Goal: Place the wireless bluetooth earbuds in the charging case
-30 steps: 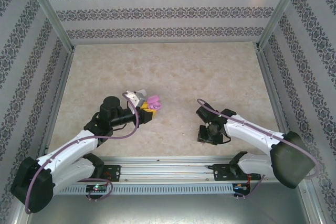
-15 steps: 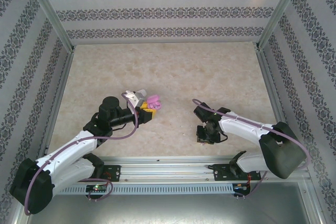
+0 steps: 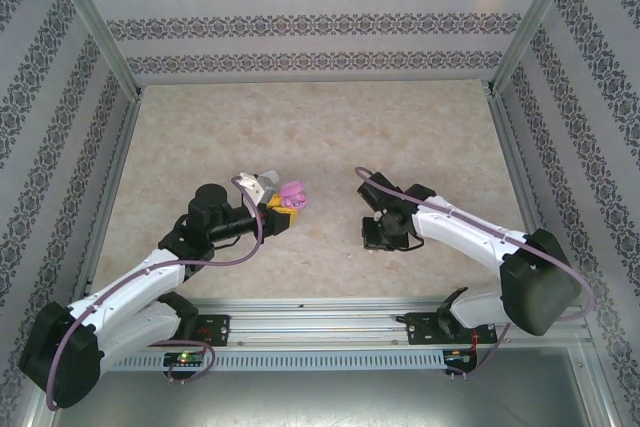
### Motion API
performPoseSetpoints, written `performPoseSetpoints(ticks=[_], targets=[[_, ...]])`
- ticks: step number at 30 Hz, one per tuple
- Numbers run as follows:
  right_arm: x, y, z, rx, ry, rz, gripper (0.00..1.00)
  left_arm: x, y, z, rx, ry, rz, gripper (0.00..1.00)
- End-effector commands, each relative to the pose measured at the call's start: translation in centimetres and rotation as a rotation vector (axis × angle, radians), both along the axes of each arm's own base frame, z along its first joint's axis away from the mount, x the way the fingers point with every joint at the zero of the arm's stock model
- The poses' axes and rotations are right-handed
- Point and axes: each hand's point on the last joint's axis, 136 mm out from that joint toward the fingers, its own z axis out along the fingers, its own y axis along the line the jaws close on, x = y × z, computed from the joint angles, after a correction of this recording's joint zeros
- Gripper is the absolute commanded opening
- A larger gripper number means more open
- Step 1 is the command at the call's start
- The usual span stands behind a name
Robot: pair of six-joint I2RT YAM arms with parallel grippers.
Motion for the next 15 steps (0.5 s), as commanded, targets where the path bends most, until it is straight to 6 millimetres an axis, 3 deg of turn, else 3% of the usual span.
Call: performPoseSetpoints(ticks=[1, 11, 15], targets=[[0.2, -0.3, -0.6, -0.075, 0.022, 0.060, 0.16, -0.7, -0.4, 1.2, -0.022, -0.023, -0.035, 0.03], [1.8, 1.8, -4.8, -0.111, 0.121, 0.147, 0.16, -1.2, -0.2, 0.5, -0.009, 0.002, -0.040, 0.03], [1.8, 2.4, -5.3, -0.092, 0.128, 0.152, 0.19, -1.3, -0.1, 0.4, -0.005, 0.005, -0.040, 0.03]])
